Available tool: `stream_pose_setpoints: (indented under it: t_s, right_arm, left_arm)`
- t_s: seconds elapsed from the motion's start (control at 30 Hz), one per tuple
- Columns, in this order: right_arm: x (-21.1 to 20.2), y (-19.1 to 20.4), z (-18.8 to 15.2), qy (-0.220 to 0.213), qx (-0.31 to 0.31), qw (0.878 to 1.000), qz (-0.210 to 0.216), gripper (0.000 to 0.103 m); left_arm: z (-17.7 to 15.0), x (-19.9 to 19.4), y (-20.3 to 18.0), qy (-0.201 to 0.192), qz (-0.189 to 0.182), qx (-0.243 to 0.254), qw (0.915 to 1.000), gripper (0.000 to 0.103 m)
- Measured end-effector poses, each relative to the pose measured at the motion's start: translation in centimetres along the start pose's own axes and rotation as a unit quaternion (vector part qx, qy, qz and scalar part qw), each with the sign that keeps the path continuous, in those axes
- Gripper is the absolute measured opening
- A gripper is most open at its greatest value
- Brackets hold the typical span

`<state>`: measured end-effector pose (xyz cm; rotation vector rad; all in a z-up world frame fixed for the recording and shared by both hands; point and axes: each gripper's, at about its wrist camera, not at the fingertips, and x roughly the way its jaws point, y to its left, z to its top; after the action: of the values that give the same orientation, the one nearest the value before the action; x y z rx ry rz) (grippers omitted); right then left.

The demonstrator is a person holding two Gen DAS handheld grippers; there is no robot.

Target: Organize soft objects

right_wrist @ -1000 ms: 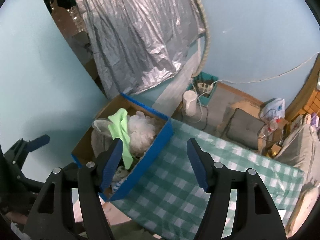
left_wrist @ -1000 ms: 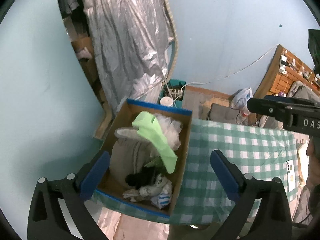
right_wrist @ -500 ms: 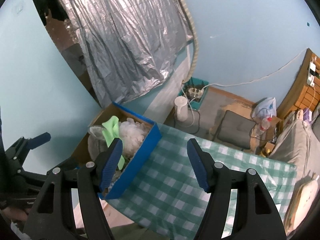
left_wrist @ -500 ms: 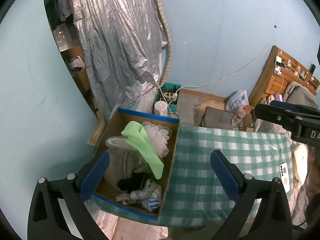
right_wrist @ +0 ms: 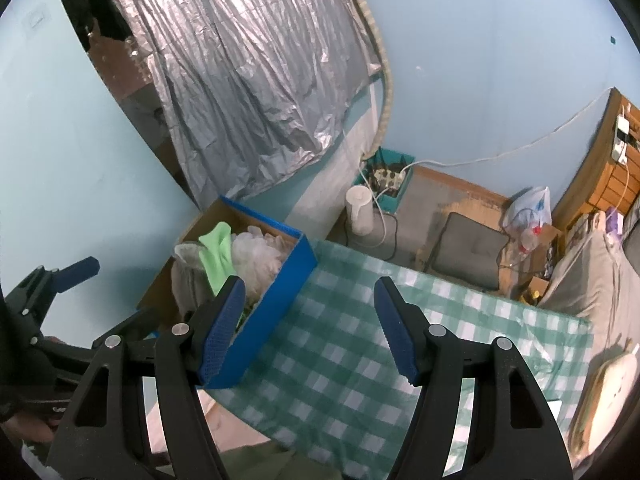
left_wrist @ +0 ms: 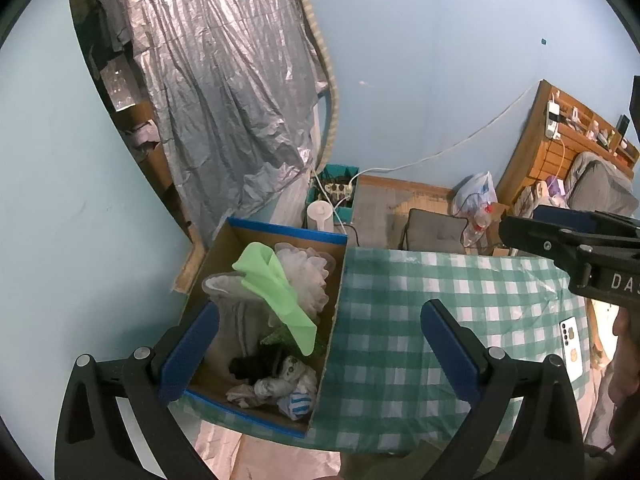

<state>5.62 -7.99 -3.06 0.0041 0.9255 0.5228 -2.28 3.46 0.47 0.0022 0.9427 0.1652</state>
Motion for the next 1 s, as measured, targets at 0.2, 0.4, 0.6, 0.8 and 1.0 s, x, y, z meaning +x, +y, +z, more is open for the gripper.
stream_pose_setpoints:
  t_s: [0.2,0.4,0.6,0.8,1.0]
  right_arm:
    - [-0.08,-0.21,-0.02,0.0,0.0,1.0,0.0,0.066]
    - [-0.21,-0.38,-0.07,0.0,0.0,1.0,0.001,0.066]
    - [-0.25,-0.48,-0.16,0.0,-0.001,1.0,0.001,0.066]
    - [-0.35,-0.63,-0.17,0.001,0.001,1.0,0.0,0.066]
    - [-0.44,-0.74,-0.24,0.001,0.003,1.0,0.0,0.066]
  left_arm:
    - [0.0,-0.04,-0.12,-0.001,0.0,0.0,1.0,0.102]
    - [-0.07,-0.1,-0.31,0.0,-0.001,0.001,1.0,0.102]
    - [-0.14,-0.15,-0.37,0.0,-0.001,0.001,1.0,0.102]
    - [-0.25,-0.17,-0.45,0.0,-0.002,0.0,1.0,0.102]
    - [-0.38,-0.22,-0.29,0.002,-0.001,0.001,1.0,0.102]
